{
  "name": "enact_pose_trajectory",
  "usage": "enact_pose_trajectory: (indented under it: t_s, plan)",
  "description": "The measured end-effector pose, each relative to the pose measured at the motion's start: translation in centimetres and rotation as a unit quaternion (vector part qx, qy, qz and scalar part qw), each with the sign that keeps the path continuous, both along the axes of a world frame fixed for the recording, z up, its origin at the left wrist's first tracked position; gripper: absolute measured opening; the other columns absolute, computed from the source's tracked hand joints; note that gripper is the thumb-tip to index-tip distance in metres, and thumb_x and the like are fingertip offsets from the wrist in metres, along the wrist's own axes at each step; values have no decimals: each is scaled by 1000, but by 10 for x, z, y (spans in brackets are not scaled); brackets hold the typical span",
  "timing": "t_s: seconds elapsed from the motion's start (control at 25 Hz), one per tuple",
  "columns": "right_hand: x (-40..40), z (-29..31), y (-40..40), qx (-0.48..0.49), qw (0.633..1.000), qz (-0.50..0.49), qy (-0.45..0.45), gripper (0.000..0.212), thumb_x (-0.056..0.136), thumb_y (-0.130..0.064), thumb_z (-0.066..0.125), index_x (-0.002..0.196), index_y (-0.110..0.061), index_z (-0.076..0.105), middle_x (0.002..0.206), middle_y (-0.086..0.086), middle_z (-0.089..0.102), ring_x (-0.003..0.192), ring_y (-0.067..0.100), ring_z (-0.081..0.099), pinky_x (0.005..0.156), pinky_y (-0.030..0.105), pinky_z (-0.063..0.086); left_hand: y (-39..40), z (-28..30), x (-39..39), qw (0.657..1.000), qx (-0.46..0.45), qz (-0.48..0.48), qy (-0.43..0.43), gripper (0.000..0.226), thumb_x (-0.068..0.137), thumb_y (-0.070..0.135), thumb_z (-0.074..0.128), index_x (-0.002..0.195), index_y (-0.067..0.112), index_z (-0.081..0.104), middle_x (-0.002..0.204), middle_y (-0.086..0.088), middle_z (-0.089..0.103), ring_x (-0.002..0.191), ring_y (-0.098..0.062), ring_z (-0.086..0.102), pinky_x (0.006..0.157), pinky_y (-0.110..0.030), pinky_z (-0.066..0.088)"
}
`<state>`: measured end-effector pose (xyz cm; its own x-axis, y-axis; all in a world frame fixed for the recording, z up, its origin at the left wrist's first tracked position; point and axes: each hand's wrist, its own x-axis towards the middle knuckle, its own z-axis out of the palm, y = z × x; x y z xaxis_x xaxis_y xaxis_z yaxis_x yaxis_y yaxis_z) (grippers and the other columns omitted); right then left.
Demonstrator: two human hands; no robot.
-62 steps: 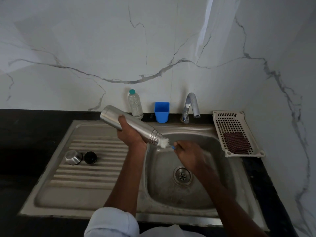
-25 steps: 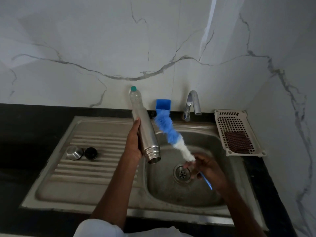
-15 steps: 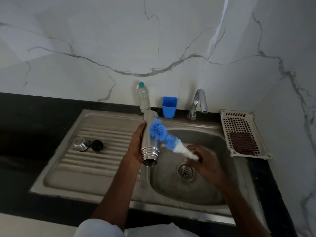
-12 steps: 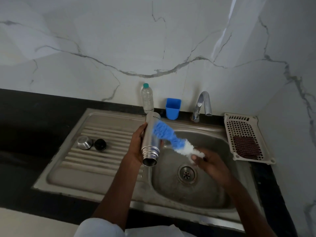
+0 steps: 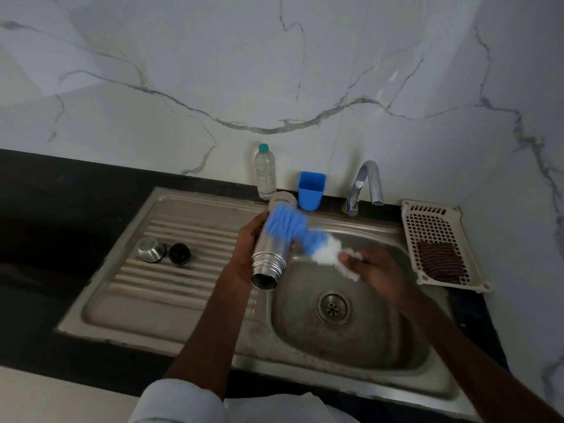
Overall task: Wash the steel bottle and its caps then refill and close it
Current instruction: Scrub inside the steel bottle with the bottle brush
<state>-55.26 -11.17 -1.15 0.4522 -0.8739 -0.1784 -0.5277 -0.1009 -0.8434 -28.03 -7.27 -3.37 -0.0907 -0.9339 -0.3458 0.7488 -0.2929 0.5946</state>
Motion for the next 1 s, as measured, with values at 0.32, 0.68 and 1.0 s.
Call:
enact_pose_trajectory:
  t_s: [0.32, 0.68, 1.0]
  plan:
    - [2, -4, -16, -50, 989, 7, 137, 46, 102, -46, 55, 73, -11, 62, 68, 5, 58, 67, 18, 55, 64, 32, 39, 12, -6, 2, 998, 9, -33, 60, 73, 93, 43, 75, 145, -3, 55, 124, -27, 63, 94, -36, 69, 80, -43, 64]
    - [12, 2, -13, -232, 963, 36, 134, 47, 105, -50, 43, 61, -32, 48, 49, -12, 47, 44, 2, 51, 49, 13, 31, 7, 4, 8, 999, 44, -17, 3, 60, 95, 43, 69, 137, 1, 59, 124, -27, 65, 95, -36, 70, 82, -45, 63]
    - [13, 11, -18, -294, 934, 69, 189, 53, 103, -59, 36, 64, -28, 54, 48, -11, 45, 43, -1, 46, 48, 17, 37, 19, 17, 0, 999, 22, -37, -12, 54, 106, 48, 54, 127, -1, 64, 101, -19, 68, 79, -25, 73, 69, -33, 63]
